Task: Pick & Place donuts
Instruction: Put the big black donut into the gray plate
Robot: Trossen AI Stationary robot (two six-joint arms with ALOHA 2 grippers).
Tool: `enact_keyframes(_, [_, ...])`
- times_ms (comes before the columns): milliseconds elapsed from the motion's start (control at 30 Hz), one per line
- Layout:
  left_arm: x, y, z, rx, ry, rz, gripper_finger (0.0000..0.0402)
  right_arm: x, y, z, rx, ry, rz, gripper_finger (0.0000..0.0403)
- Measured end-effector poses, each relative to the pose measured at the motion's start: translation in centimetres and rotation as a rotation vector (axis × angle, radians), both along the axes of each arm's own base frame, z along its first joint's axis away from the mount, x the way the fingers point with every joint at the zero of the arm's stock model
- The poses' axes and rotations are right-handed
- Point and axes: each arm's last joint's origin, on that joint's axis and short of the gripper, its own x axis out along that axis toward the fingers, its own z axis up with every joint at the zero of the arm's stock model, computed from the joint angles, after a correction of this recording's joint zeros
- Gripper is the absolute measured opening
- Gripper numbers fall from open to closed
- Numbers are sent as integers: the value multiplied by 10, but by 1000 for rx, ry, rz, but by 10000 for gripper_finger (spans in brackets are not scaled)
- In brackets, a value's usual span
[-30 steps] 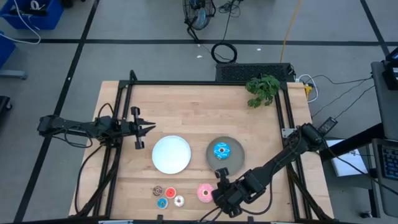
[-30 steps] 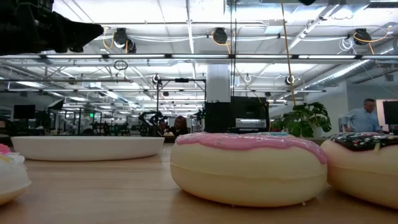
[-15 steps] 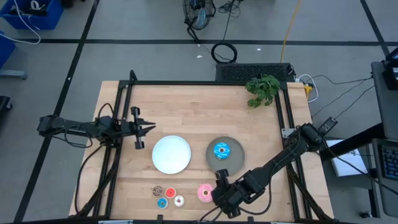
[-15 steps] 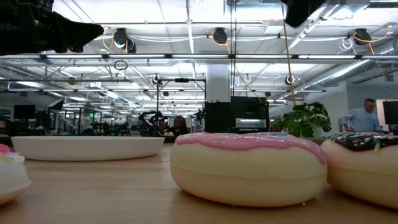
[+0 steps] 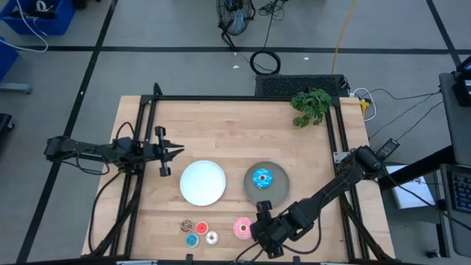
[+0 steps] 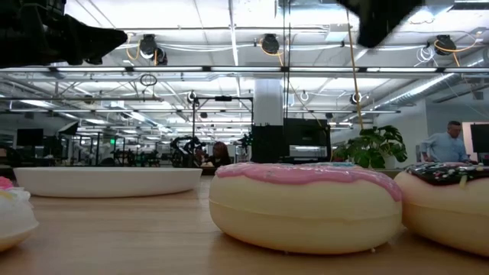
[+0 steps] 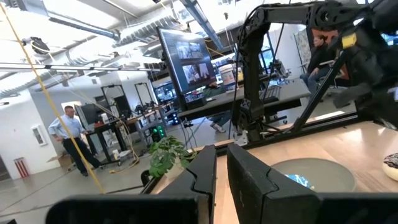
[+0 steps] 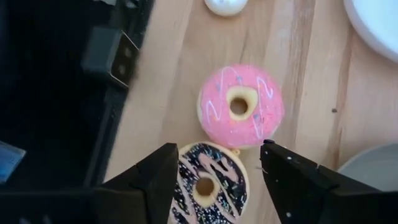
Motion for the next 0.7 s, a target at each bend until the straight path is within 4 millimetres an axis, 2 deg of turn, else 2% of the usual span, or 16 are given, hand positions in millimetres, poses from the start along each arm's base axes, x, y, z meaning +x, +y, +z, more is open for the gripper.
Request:
enact_keyframes(233, [0, 0, 0, 0, 0, 1, 47, -9, -10, -29, -18, 90, -32, 219])
enact_keyframes(700, [0, 1, 0, -14, -4, 49, 47, -18, -22, -65, 26, 139, -114, 220])
